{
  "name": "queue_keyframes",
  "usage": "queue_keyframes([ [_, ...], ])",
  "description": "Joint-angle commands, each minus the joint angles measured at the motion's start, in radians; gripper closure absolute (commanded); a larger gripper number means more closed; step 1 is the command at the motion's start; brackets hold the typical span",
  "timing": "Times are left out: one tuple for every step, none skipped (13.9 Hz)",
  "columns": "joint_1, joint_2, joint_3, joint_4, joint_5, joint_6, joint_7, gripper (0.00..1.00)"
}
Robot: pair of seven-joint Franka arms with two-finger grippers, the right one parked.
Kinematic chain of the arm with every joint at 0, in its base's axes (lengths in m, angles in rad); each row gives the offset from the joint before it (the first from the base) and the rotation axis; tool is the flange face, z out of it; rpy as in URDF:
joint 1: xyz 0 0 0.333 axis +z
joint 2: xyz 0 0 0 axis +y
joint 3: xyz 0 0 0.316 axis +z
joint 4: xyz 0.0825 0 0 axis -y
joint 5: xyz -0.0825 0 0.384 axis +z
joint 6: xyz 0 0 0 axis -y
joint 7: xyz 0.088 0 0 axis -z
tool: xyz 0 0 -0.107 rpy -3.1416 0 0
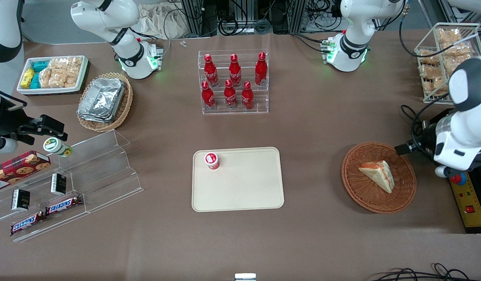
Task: Place sandwich from basket to tray
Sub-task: 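Move the left gripper over the wicker basket above the wrapped sandwich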
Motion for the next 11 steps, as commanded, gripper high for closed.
queue_keyframes([
  [0.012, 0.006, 0.0, -0.077, 0.0, 0.102, -0.057, 0.01],
  [0.012, 0.003, 0.0, -0.117, 0.0, 0.15, -0.069, 0.01],
  [0.012, 0.003, 0.0, -0.153, 0.007, 0.199, -0.089, 0.01],
  [0.012, 0.007, 0.0, -0.183, 0.014, 0.243, -0.114, 0.01],
  [0.013, 0.009, 0.002, -0.215, 0.016, 0.288, -0.124, 0.01],
  [0.013, 0.007, 0.002, -0.249, 0.014, 0.343, -0.131, 0.01],
  [0.013, 0.009, 0.002, -0.278, 0.016, 0.381, -0.153, 0.01],
  [0.013, 0.009, 0.002, -0.301, 0.017, 0.415, -0.173, 0.01],
  [0.013, 0.009, 0.002, -0.328, 0.017, 0.44, -0.177, 0.01],
  [0.013, 0.007, 0.002, -0.344, 0.017, 0.463, -0.177, 0.01],
  [0.016, 0.009, 0.003, -0.361, 0.017, 0.486, -0.178, 0.01],
])
